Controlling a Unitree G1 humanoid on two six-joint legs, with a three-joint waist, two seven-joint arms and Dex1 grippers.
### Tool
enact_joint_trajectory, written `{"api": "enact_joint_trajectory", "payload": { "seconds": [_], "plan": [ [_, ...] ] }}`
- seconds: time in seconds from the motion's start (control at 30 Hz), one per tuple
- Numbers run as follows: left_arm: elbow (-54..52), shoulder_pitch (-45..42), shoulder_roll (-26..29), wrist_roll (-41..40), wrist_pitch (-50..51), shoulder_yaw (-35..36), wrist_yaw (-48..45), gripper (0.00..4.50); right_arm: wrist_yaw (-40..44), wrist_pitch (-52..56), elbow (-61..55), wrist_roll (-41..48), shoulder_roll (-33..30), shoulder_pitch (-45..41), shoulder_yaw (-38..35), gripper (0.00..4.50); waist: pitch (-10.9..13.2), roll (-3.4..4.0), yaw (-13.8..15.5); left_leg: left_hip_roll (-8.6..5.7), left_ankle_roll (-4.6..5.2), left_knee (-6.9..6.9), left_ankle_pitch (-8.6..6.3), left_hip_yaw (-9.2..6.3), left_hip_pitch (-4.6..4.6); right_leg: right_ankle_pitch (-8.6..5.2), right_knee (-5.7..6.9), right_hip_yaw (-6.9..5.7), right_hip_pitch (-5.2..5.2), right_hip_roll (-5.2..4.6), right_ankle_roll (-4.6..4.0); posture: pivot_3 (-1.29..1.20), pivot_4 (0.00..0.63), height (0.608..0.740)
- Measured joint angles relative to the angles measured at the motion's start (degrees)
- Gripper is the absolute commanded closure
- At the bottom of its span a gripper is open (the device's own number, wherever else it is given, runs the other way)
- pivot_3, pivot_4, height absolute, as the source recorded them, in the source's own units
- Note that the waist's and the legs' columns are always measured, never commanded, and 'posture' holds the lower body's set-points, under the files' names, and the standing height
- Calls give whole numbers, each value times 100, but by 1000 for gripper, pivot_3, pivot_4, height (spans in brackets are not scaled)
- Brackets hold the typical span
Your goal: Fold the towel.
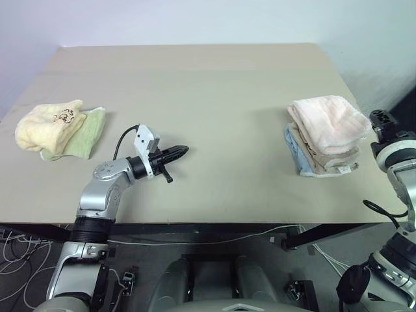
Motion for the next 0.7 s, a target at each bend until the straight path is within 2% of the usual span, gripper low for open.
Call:
{"api": "enact_joint_trajectory", "payload": {
  "seconds": [0.07, 0.17, 0.23, 0.3, 0.43, 0.7],
  "plan": [
    [239, -158, -28, 31, -116, 18, 53, 4500, 66, -82, -133, -1, -209, 103, 76, 24, 0, 0, 5, -1, 0, 1, 0, 0, 0, 0, 0, 0, 1, 1, 0, 0, 150, 740],
    [721, -400, -145, 105, -302, 132, 337, 4500, 743, 5, -471, -253, -817, 204, 612, 24, 0, 0, -17, 2, 1, 2, 0, -1, 1, 0, 0, -2, 1, 6, 1, 0, 150, 740],
    [857, -471, -154, 145, -406, 169, 409, 4500, 1473, 100, -831, -740, -1350, 285, 1244, 24, 1, 3, -44, 3, 1, 0, -1, 1, 3, -1, 0, 0, -1, 9, 2, 0, 150, 740],
    [831, -449, -137, 185, -472, 175, 410, 4500, 2502, 61, -1252, -1548, -1801, 396, 2198, 24, 0, 1, -45, 10, 1, 2, -1, -1, 4, -1, -4, -2, 2, 16, 2, 0, 150, 740],
    [644, -209, 16, 249, -496, 199, 464, 4500, 3906, -206, -1312, -2660, -1682, 535, 3742, 24, 3, -4, -13, 4, 1, 10, -1, -4, 2, -1, -6, -6, 7, 4, 2, 0, 150, 740],
    [-271, 784, 502, 252, -465, 574, 772, 4500, 5524, -1316, 56, -4581, -833, 259, 5129, 24, 4, -9, 67, 2, 1, 11, -2, -8, 3, 0, -7, -8, 6, -7, 2, 0, 150, 740]
  ]
}}
